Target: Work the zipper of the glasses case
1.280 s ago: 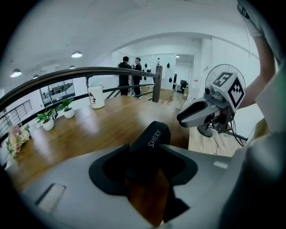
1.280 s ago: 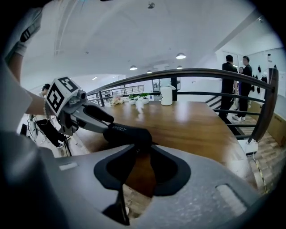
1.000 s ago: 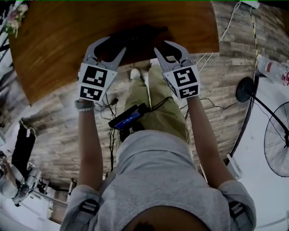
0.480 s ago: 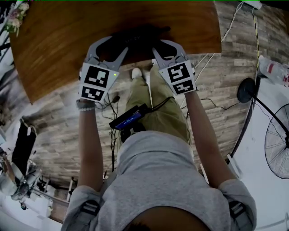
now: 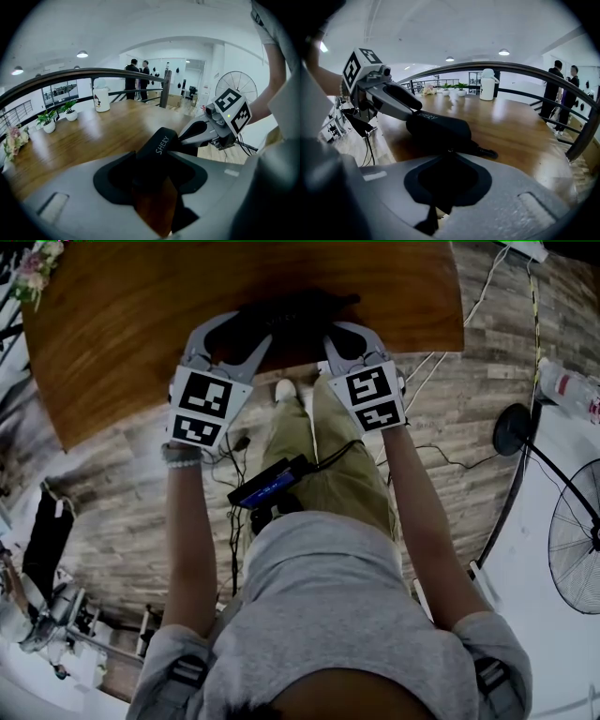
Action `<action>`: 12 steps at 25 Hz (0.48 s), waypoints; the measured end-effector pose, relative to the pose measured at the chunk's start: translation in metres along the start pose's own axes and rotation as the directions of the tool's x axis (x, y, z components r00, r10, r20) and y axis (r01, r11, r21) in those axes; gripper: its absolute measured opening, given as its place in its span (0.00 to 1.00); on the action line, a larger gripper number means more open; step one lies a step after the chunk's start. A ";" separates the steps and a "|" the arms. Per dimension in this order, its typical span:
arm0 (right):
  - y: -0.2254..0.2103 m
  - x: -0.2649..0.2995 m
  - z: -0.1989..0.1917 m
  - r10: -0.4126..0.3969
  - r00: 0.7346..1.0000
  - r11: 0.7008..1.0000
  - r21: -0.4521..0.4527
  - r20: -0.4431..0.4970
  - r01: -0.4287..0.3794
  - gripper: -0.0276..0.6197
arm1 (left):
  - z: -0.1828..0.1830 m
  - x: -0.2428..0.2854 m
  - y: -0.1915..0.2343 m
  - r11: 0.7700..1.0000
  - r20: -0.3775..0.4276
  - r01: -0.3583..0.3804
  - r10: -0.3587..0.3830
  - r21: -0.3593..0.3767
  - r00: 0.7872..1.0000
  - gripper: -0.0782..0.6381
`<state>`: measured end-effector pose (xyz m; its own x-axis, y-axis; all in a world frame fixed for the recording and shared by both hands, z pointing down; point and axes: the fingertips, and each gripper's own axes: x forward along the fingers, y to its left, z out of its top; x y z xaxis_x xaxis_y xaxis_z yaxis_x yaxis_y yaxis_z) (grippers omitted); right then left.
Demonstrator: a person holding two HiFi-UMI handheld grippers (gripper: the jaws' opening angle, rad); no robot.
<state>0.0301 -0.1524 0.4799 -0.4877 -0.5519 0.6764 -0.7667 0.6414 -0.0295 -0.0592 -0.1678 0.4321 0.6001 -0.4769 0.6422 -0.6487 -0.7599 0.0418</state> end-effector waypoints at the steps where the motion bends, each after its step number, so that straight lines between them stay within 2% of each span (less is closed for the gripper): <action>1: 0.000 0.000 0.000 0.001 1.000 1.000 0.001 -0.001 -0.001 0.05 | 0.000 0.000 0.000 1.000 0.000 -0.001 0.001 0.001 1.000 0.40; 12: 0.002 -0.003 -0.002 0.000 1.000 1.000 0.017 -0.006 0.000 0.05 | 0.002 0.003 -0.002 1.000 0.003 -0.015 0.015 -0.015 1.000 0.41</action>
<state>0.0305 -0.1482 0.4796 -0.4853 -0.5483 0.6810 -0.7738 0.6321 -0.0424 -0.0552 -0.1682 0.4322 0.5917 -0.4891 0.6408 -0.6645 -0.7460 0.0442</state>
